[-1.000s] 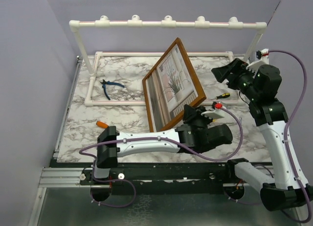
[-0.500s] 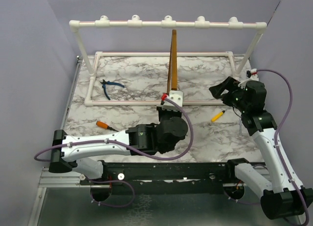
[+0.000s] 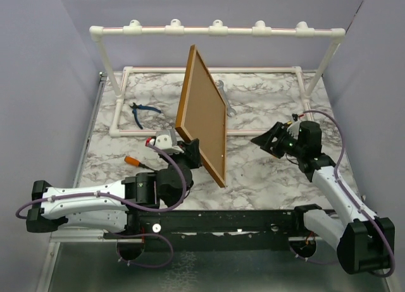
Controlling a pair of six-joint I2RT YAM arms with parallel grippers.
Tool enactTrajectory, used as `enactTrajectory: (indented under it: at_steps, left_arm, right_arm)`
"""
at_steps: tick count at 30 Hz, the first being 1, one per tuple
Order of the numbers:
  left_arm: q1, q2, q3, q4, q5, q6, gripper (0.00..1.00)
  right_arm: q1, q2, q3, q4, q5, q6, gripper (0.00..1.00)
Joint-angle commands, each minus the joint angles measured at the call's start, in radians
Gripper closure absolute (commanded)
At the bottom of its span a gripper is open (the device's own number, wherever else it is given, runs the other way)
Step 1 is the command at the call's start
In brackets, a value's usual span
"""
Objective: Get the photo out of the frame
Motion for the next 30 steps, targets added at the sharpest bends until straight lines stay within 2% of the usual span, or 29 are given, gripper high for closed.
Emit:
enactTrajectory:
  at_steps: [1, 5, 12, 23, 30]
  left_arm:
    - [-0.001, -0.054, -0.061, -0.007, 0.05, -0.237, 1.0]
    - [0.002, -0.069, -0.094, -0.067, 0.084, -0.335, 1.0]
    - [0.002, -0.154, -0.17, -0.139, 0.116, -0.446, 1.0]
    - [0.003, -0.248, -0.213, -0.223, 0.136, -0.491, 1.0]
    - [0.002, -0.264, -0.221, -0.256, 0.141, -0.501, 1.0]
  right_arm:
    - [0.0, 0.067, -0.051, 0.162, -0.156, 0.043, 0.32]
    - [0.016, 0.14, -0.097, 0.245, -0.189, 0.05, 0.35]
    - [0.102, 0.28, -0.097, 0.332, -0.168, 0.025, 0.35]
    - [0.135, 0.457, -0.029, 0.423, -0.127, 0.025, 0.45]
    - [0.142, 0.544, 0.009, 0.499, -0.144, 0.069, 0.47]
